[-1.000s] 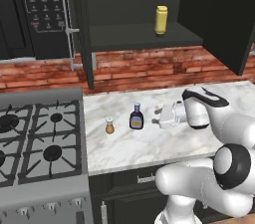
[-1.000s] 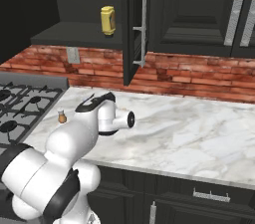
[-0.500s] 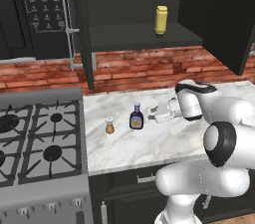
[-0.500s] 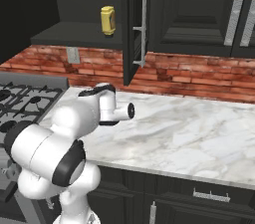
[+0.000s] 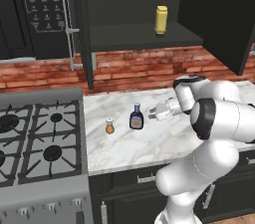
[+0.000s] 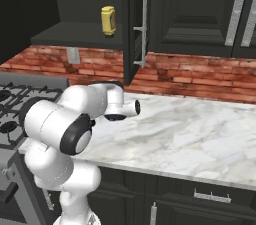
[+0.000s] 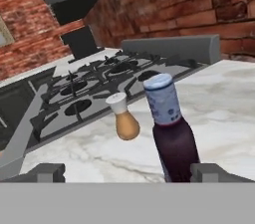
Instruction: There are various items on the counter. Only move the condiments/shakers into the cabinet.
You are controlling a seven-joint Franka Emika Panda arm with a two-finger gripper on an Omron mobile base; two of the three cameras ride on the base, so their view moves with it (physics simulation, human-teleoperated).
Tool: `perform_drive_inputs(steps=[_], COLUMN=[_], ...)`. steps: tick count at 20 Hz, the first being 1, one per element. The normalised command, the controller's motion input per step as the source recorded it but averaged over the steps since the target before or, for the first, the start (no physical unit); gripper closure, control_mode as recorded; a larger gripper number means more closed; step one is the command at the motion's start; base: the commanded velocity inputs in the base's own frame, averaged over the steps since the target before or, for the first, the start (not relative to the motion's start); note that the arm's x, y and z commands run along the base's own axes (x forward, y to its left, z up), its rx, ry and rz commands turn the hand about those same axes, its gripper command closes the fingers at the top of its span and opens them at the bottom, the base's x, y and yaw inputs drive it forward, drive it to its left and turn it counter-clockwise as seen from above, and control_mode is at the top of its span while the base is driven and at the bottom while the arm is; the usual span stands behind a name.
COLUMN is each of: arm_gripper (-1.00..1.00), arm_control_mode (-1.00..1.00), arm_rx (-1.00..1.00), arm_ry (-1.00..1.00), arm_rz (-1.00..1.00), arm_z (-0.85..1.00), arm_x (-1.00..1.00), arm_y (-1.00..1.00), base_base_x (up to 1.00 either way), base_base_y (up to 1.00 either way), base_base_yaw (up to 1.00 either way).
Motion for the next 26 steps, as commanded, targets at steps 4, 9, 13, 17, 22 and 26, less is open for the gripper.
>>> perform_drive_inputs(steps=[4,9,13,17,22,26], arm_gripper=[-1.00,-1.00,-1.00,-1.00,-1.00,-1.00], arm_control_mode=[-1.00,-1.00,-1.00,-1.00,-1.00,-1.00], arm_rx=[-0.01,-0.04,-0.06,-0.06,-0.04,0.00], arm_ry=[0.07,0.09,0.07,0.03,0.00,0.00], arm_rz=[0.00,0.00,0.00,0.00,0.00,0.00], arm_z=[-0.08,-0.14,-0.24,-0.11,-0.01,0.00], arm_x=[0.09,0.07,0.04,0.10,0.16,0.15], arm_y=[0.03,0.09,0.17,0.20,0.06,0.00], base_base_x=[0.00,0.00,0.00,0.00,0.00,0.00], base_base_y=[0.00,0.00,0.00,0.00,0.00,0.00], base_base_yaw=[0.00,0.00,0.00,0.00,0.00,0.00])
